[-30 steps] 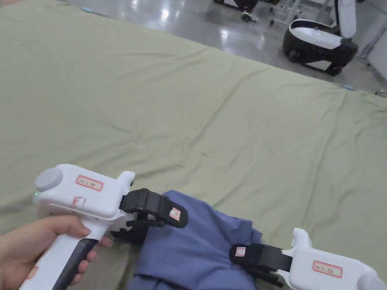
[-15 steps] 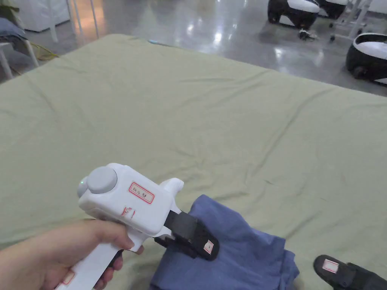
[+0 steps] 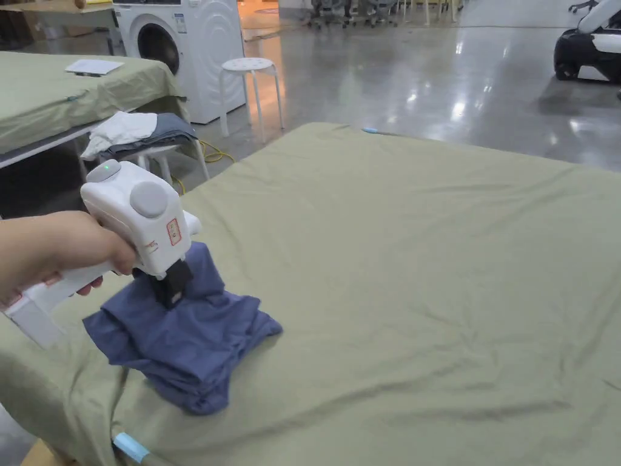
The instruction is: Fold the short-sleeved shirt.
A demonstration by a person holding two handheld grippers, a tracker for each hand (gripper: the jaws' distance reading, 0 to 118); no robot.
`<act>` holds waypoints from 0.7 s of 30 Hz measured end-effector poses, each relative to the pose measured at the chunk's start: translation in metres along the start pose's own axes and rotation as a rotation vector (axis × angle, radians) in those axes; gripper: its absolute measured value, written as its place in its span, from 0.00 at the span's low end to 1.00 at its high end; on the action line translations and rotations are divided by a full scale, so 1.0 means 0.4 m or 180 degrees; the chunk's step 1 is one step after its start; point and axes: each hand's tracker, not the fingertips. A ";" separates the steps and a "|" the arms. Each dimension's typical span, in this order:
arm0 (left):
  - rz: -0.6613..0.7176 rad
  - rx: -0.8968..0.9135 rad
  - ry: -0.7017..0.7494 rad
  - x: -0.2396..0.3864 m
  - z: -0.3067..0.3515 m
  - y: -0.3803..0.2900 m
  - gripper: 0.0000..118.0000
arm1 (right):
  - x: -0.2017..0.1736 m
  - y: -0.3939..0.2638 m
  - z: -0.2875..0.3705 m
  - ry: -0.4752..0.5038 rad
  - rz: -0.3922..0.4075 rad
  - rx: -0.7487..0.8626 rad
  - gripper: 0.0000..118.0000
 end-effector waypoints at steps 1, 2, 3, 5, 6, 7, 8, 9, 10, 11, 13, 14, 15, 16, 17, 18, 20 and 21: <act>0.0044 -0.0043 0.0188 -0.021 -0.007 -0.005 0.15 | -0.004 -0.004 -0.002 -0.0014 0.0012 -0.0016 0.00; 0.0118 -0.0058 0.0244 -0.047 -0.014 -0.007 0.15 | -0.008 -0.006 -0.003 -0.0025 0.0041 -0.0033 0.00; 0.0115 -0.0061 0.0308 -0.065 -0.019 -0.010 0.15 | -0.012 -0.005 -0.003 -0.0035 0.0070 -0.0046 0.00; 0.0200 -0.0029 0.0410 -0.096 -0.027 -0.021 0.15 | -0.016 -0.005 -0.006 -0.0055 0.0116 -0.0063 0.00; 0.0206 -0.0028 0.0468 -0.105 -0.032 -0.025 0.15 | -0.016 -0.005 -0.009 -0.0077 0.0127 -0.0064 0.00; 0.0214 -0.0030 0.0536 -0.110 -0.038 -0.031 0.15 | -0.012 0.000 -0.009 -0.0102 0.0127 -0.0064 0.00; 0.0223 -0.0017 0.0627 -0.114 -0.043 -0.036 0.15 | -0.011 0.001 -0.013 -0.0126 0.0119 -0.0065 0.00; 0.0243 -0.0004 0.0657 -0.124 -0.044 -0.042 0.15 | -0.011 0.002 -0.015 -0.0137 0.0112 -0.0065 0.00; 0.0270 0.0009 0.0629 -0.125 -0.044 -0.051 0.16 | -0.010 0.002 -0.017 -0.0145 0.0108 -0.0064 0.00; 0.0320 0.0099 0.0684 -0.127 -0.039 -0.060 0.28 | -0.016 -0.001 -0.022 -0.0158 0.0111 -0.0064 0.00; 0.0258 0.0384 0.1039 -0.126 -0.012 -0.076 0.77 | -0.020 -0.004 -0.026 -0.0174 0.0131 -0.0072 0.00; 0.0208 0.0623 0.0996 -0.120 0.014 -0.094 0.95 | -0.022 -0.004 -0.027 -0.0178 0.0150 -0.0080 0.00; 0.0200 0.0841 0.0989 -0.113 0.043 -0.108 0.96 | -0.021 -0.003 -0.027 -0.0181 0.0165 -0.0086 0.00; 0.0266 0.1017 0.0978 -0.101 0.076 -0.123 0.96 | -0.023 -0.004 -0.027 -0.0181 0.0180 -0.0087 0.00; 0.0348 0.1135 0.0969 -0.094 0.111 -0.140 0.96 | -0.025 -0.005 -0.027 -0.0174 0.0194 -0.0083 0.00; 0.0404 0.1261 0.0959 -0.076 0.142 -0.159 0.96 | -0.027 -0.006 -0.026 -0.0172 0.0210 -0.0077 0.00; 0.0459 0.1630 0.0899 -0.018 0.217 -0.212 0.96 | -0.026 -0.001 -0.017 -0.0216 0.0296 -0.0047 0.00; 0.0569 0.1757 0.0938 0.016 0.246 -0.234 0.95 | -0.031 0.000 -0.015 -0.0247 0.0344 -0.0040 0.00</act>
